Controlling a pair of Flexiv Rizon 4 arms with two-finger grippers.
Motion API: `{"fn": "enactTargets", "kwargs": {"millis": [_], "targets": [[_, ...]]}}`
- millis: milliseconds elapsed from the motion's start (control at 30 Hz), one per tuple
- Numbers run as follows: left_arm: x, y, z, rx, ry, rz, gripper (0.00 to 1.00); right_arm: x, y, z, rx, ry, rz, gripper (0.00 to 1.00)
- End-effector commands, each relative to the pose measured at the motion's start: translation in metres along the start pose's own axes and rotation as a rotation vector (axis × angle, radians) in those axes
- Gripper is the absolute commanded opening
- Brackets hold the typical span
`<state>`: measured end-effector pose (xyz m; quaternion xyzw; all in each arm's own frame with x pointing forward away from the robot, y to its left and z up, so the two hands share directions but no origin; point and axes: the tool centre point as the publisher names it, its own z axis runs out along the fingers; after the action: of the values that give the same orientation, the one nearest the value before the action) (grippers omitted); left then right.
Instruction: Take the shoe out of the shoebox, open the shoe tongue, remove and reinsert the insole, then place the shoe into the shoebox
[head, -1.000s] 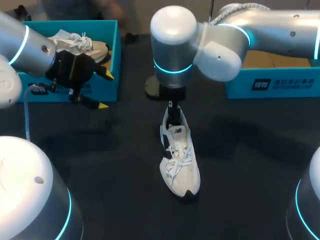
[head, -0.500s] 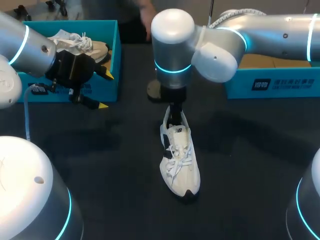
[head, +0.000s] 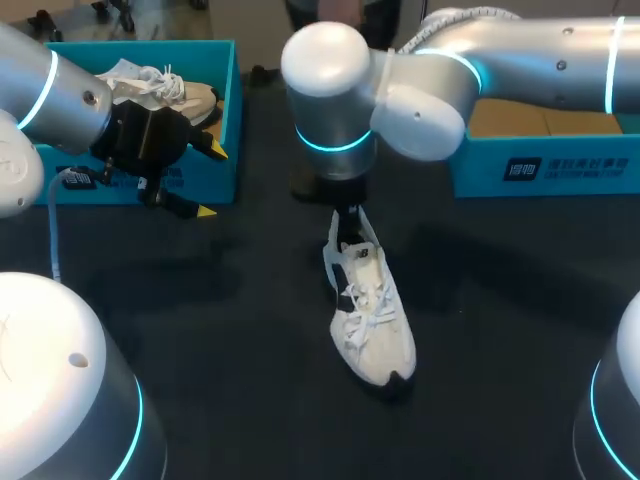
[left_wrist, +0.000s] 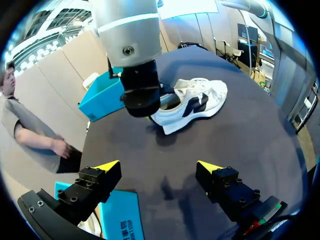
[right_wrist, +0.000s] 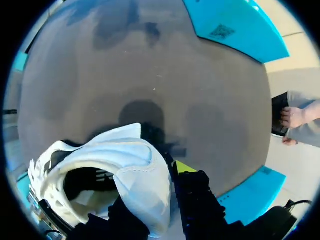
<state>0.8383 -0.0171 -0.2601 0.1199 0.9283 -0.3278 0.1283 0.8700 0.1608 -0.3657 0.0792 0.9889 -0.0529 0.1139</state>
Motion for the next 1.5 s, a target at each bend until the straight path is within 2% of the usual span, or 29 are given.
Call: {"fn": "enactTargets", "kwargs": {"millis": [33,167,367,633,733,833,1433,1500], "targets": [[0.0,0.0,0.0,-0.003,0.001,0.001,1.0,0.003,-0.018,-0.057,-0.007,-0.032,0.02,0.0],[0.0,0.0,0.0,-0.003,0.001,0.001,1.0,0.0,-0.019,-0.097,-0.03,-0.059,0.001,0.0],[0.0,0.0,0.0,-0.003,0.001,0.001,1.0,-0.007,-0.017,-0.145,-0.077,-0.074,-0.036,0.0],[0.0,0.0,0.0,-0.003,0.001,0.001,1.0,-0.018,-0.017,-0.184,-0.091,-0.054,-0.103,0.0],[0.0,0.0,0.0,-0.003,0.001,0.001,1.0,-0.02,-0.015,-0.193,-0.087,-0.059,-0.097,0.0],[0.0,0.0,0.0,-0.003,0.001,0.001,1.0,-0.019,-0.011,-0.197,-0.067,-0.063,-0.028,0.0],[0.0,0.0,0.0,-0.003,0.001,0.001,1.0,-0.019,-0.011,-0.197,-0.067,-0.063,-0.028,0.0],[0.0,0.0,0.0,-0.003,0.001,0.001,1.0,-0.025,-0.021,-0.198,-0.07,-0.069,-0.03,0.0]]}}
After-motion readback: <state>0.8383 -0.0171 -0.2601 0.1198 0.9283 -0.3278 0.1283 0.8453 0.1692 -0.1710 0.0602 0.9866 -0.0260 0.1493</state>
